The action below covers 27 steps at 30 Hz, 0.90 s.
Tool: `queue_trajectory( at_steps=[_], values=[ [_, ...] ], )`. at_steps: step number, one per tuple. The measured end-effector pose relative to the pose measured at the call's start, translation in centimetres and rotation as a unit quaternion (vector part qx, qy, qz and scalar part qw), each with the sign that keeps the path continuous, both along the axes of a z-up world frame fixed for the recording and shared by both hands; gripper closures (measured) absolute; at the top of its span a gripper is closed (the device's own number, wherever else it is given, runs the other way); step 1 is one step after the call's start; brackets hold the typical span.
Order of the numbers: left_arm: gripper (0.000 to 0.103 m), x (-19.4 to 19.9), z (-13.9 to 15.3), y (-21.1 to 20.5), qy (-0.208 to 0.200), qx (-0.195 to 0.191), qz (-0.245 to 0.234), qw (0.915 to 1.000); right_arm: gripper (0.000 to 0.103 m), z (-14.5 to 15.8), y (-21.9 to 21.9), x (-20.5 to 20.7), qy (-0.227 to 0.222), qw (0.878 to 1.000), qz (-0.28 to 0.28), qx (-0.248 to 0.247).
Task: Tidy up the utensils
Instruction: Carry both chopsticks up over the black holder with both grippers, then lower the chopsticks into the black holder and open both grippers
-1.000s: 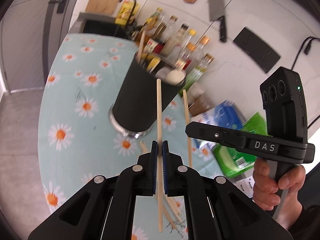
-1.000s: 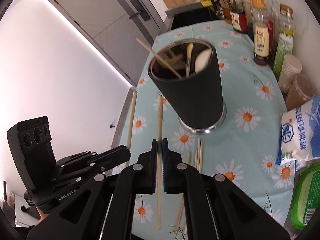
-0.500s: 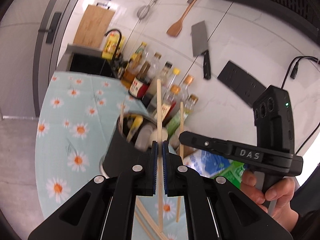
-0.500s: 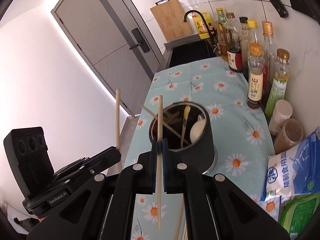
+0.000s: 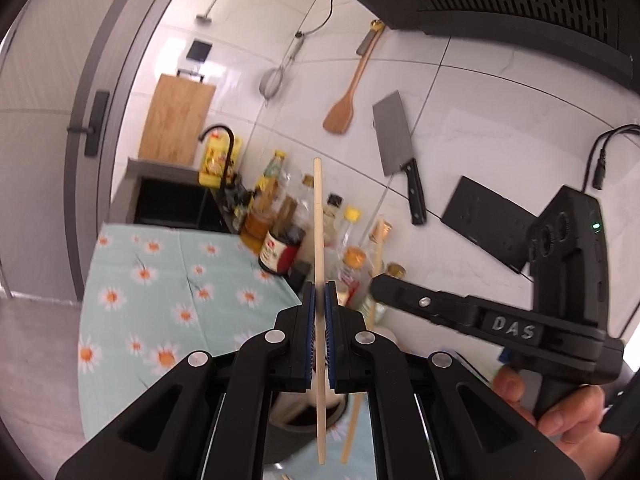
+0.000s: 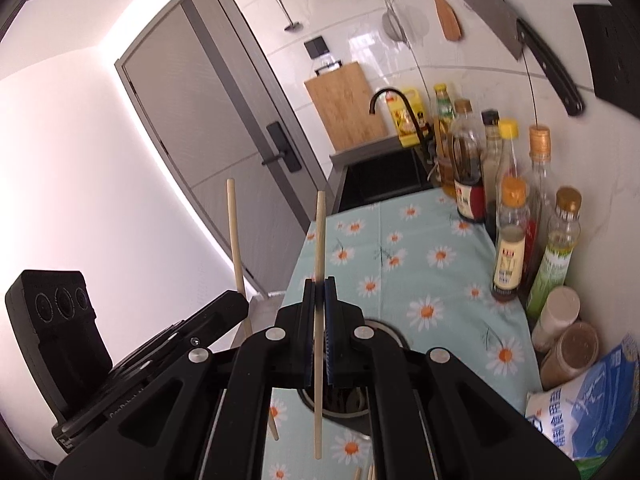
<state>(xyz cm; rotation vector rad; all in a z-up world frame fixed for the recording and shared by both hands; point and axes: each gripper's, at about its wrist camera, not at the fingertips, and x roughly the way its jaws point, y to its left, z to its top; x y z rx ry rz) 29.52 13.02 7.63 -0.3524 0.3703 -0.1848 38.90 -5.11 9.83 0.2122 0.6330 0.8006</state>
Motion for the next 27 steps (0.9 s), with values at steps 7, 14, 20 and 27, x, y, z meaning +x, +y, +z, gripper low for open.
queue_trajectory(
  at_steps=[7, 14, 20, 27],
  values=[
    [0.099, 2.1, 0.2, 0.1, -0.021, 0.001, 0.015, 0.9997, 0.097, 0.5, -0.3, 2.2, -0.018, 0.999, -0.027, 0.021],
    [0.099, 3.6, -0.6, 0.1, -0.023, 0.010, 0.029, 0.9993, 0.097, 0.0, 0.1, 3.2, -0.037, 0.998, -0.036, 0.027],
    [0.099, 4.3, -2.9, 0.0, 0.000, 0.006, 0.030, 0.9995, 0.097, -1.8, 0.6, 3.6, -0.020, 0.999, -0.034, 0.015],
    [0.099, 4.2, -4.3, -0.6, 0.012, 0.020, 0.024, 0.9994, 0.097, -3.3, 0.7, 3.8, 0.003, 0.999, -0.031, 0.012]
  ],
)
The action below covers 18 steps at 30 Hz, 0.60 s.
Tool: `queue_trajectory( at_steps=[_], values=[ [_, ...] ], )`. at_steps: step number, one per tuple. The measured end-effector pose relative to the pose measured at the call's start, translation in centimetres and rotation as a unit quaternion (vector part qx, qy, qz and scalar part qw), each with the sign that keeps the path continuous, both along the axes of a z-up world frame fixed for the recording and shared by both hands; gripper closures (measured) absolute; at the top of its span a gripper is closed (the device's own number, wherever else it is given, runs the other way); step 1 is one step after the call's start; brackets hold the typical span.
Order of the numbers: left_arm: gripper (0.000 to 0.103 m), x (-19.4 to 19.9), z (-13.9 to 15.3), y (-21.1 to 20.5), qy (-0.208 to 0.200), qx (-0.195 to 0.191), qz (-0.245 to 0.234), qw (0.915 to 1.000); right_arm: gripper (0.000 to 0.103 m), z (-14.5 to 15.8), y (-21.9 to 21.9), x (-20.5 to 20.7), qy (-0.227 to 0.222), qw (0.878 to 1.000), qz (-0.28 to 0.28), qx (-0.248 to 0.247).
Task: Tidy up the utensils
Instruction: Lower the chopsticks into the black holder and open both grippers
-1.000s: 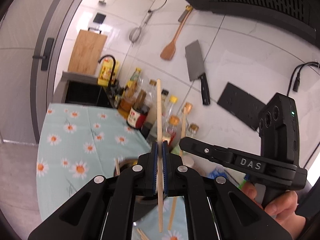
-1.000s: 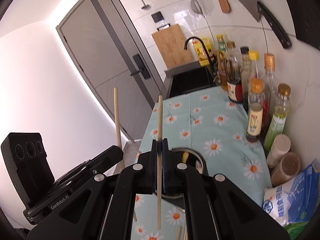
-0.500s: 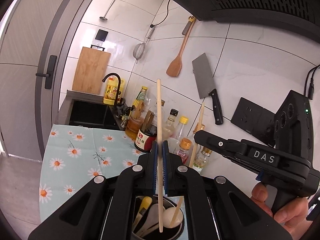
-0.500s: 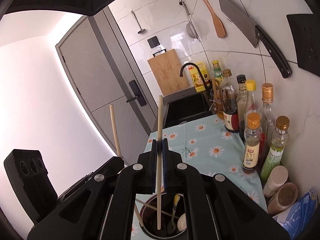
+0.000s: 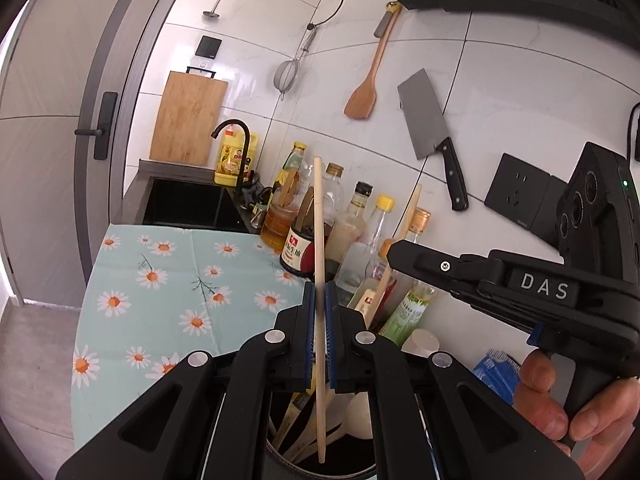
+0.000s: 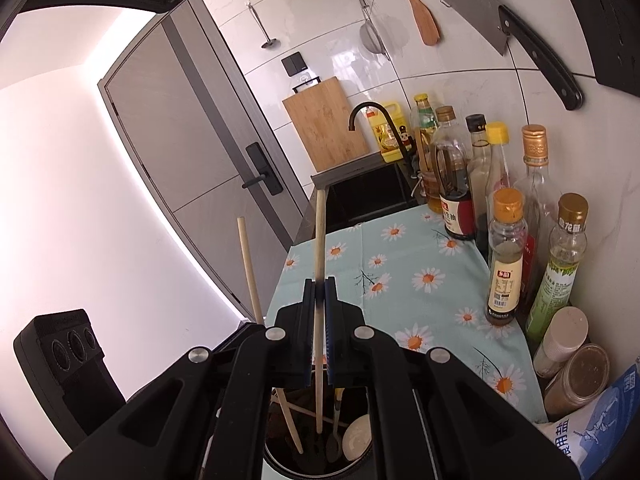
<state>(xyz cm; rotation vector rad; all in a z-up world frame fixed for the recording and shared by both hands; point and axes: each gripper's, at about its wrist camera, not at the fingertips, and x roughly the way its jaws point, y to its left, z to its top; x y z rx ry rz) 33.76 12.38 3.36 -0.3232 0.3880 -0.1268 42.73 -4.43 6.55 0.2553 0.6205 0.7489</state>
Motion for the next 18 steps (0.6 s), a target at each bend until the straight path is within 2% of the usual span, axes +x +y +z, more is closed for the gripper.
queue_trajectory(
  at_steps=[3, 5, 9, 12, 14, 18],
  values=[
    [0.098, -0.1, -0.5, 0.2, 0.012, -0.011, -0.002, 0.9999, 0.097, -0.4, 0.0, -0.1, 0.013, 1.000, 0.004, -0.001],
    [0.098, -0.3, -0.6, 0.3, 0.015, -0.011, 0.000, 0.9998, 0.090, -0.6, 0.0, -0.2, 0.017, 1.000, 0.005, -0.001],
    [0.098, -0.9, -0.5, 0.4, 0.016, -0.013, 0.000, 0.9998, 0.088, -0.7, -0.3, -0.4, 0.024, 1.000, 0.005, 0.001],
    [0.098, -1.4, -0.2, 0.3, 0.013, -0.011, 0.000, 0.9999, 0.087, -0.2, -0.6, -0.9, 0.021, 1.000, 0.004, 0.004],
    [0.098, -1.9, 0.1, 0.3, 0.011, -0.011, -0.001, 0.9999, 0.082, 0.1, -0.9, -1.2, 0.021, 1.000, 0.006, 0.006],
    [0.098, -2.6, 0.7, 0.1, 0.010, -0.014, -0.007, 0.9998, 0.082, 0.5, -1.3, -2.1, 0.015, 1.000, 0.010, 0.005]
  ],
)
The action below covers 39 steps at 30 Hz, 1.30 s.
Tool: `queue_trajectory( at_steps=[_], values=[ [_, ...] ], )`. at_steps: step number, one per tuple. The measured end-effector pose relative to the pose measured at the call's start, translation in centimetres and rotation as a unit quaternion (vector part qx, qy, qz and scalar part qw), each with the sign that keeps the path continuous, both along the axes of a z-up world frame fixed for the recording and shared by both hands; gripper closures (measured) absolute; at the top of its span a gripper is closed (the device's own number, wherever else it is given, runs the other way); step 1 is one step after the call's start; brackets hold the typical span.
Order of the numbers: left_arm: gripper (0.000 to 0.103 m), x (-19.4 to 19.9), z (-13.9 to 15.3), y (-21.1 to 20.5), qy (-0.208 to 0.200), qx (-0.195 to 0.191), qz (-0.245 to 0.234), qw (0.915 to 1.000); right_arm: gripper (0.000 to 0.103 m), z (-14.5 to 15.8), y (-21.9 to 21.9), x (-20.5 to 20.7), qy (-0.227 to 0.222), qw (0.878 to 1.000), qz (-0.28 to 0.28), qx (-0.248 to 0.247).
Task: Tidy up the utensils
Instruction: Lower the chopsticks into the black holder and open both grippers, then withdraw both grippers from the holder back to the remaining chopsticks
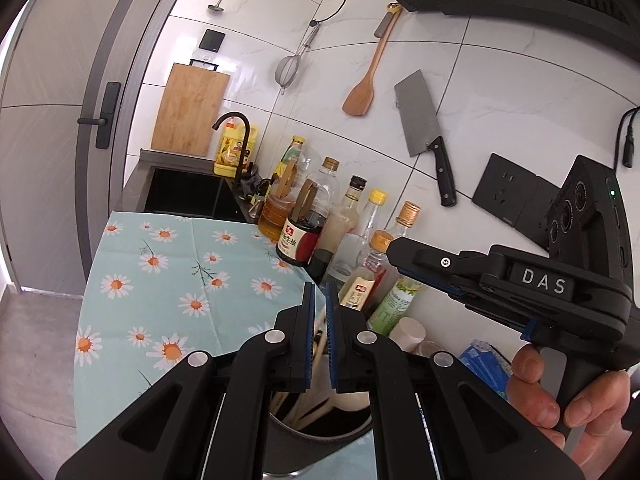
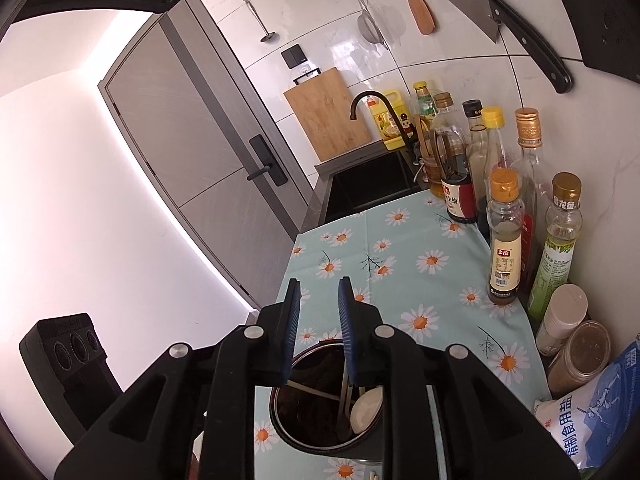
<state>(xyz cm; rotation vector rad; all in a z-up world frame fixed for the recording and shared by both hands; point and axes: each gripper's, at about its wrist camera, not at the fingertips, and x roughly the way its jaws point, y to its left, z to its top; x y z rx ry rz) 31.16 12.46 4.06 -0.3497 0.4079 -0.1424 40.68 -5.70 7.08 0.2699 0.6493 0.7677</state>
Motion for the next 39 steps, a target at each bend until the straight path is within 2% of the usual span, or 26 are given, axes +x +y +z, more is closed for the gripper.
queue_trajectory(
  at_steps=[5, 7, 8, 14, 16, 18, 22, 29, 39],
  values=[
    [0.098, -1.0, 0.7, -0.5, 0.002, 0.000, -0.009, 1.0000, 0.082, 0.2, -0.6, -1.0, 0.003, 1.000, 0.008, -0.006],
    [0.084, -1.5, 1.0, -0.9, 0.004, 0.005, -0.015, 0.9999, 0.082, 0.3, -0.9, -1.5, 0.004, 1.000, 0.014, -0.009],
    [0.074, -1.8, 1.1, -1.0, 0.004, 0.005, -0.017, 0.9998, 0.080, 0.3, -1.1, -1.7, 0.005, 1.000, 0.017, -0.010],
    [0.074, -3.7, 1.7, -1.8, 0.005, 0.010, -0.023, 0.9997, 0.062, 0.4, -2.7, -3.1, 0.011, 0.999, 0.027, -0.022],
    [0.074, -4.5, 1.8, -1.9, 0.009, 0.013, -0.024, 0.9996, 0.060, 0.2, -3.2, -3.8, 0.007, 0.999, 0.033, -0.032],
    [0.067, -5.1, 1.8, -2.0, 0.013, 0.015, -0.027, 0.9994, 0.052, 0.0, -3.6, -4.4, 0.007, 0.998, 0.040, -0.045],
    [0.066, -6.7, 1.6, -2.1, 0.023, 0.025, -0.028, 0.9990, 0.051, -1.1, -4.0, -5.2, 0.034, 0.996, 0.058, -0.064],
    [0.066, -8.8, -0.2, -2.0, 0.057, 0.020, -0.035, 0.9976, 0.051, -4.2, -4.3, -6.0, 0.102, 0.987, 0.082, -0.097],
    [0.066, -10.9, -2.8, -2.2, 0.098, 0.014, -0.051, 0.9938, 0.051, -7.2, -3.8, -7.1, 0.141, 0.976, 0.103, -0.133]
  ],
)
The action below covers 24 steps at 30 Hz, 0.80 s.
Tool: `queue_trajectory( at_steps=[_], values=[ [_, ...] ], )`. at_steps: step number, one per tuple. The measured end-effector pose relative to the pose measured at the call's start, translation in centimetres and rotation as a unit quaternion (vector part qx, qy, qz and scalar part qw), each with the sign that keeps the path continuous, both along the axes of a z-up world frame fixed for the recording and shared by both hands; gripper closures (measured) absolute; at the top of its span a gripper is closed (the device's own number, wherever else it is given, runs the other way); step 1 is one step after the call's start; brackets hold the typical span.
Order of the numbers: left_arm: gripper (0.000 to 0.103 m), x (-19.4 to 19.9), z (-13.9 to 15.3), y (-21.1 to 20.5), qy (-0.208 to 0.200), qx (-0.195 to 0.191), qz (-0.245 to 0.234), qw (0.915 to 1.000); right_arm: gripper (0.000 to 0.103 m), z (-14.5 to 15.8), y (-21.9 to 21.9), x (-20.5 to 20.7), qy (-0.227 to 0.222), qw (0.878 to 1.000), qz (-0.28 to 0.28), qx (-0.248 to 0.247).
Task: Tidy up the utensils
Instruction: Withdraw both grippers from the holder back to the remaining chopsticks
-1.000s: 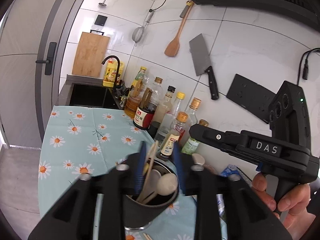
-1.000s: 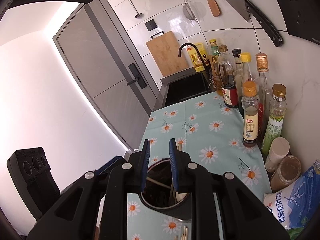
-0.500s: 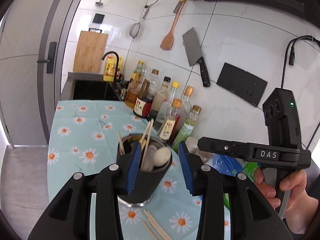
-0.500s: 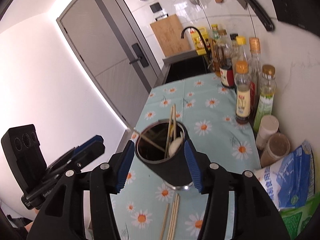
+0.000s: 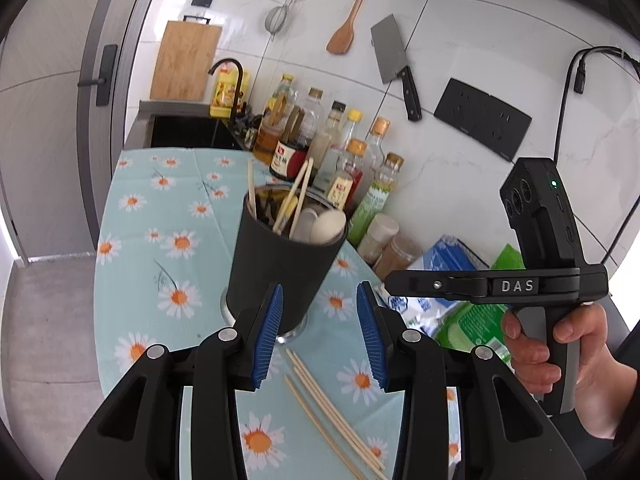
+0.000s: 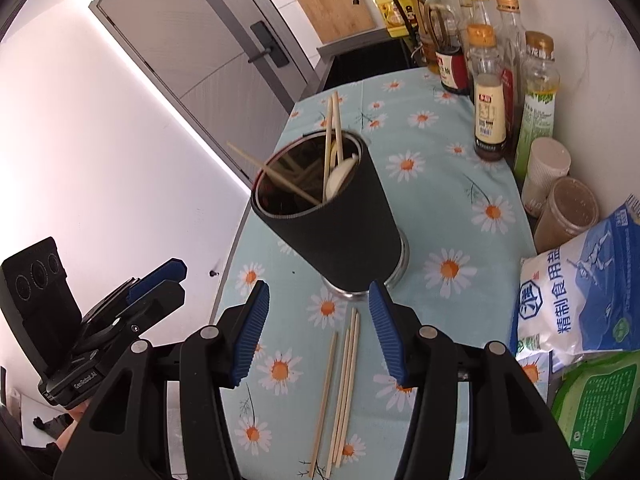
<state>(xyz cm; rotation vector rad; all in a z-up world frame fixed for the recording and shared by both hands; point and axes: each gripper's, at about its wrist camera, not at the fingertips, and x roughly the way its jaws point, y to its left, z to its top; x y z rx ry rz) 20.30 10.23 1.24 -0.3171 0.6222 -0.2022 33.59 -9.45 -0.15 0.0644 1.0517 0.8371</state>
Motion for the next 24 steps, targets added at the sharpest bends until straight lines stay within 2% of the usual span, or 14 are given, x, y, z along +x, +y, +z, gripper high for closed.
queue_trajectory(
  at_steps=[10, 17, 24],
  values=[
    [0.066, -0.8, -3.3, -0.3, 0.056, -0.011, 0.001, 0.9984, 0.051, -3.2, 0.9, -0.5, 0.050, 0.998, 0.010, -0.044],
    [0.066, -1.4, -5.9, -0.6, 0.095, -0.024, 0.005, 0.9952, 0.051, -6.1, 1.7, -1.0, 0.087, 0.991, 0.022, -0.099],
    [0.066, -2.1, -8.1, -1.4, 0.124, -0.023, 0.002, 0.9920, 0.062, -9.2, 2.2, -0.8, 0.137, 0.981, 0.029, -0.135]
  ],
)
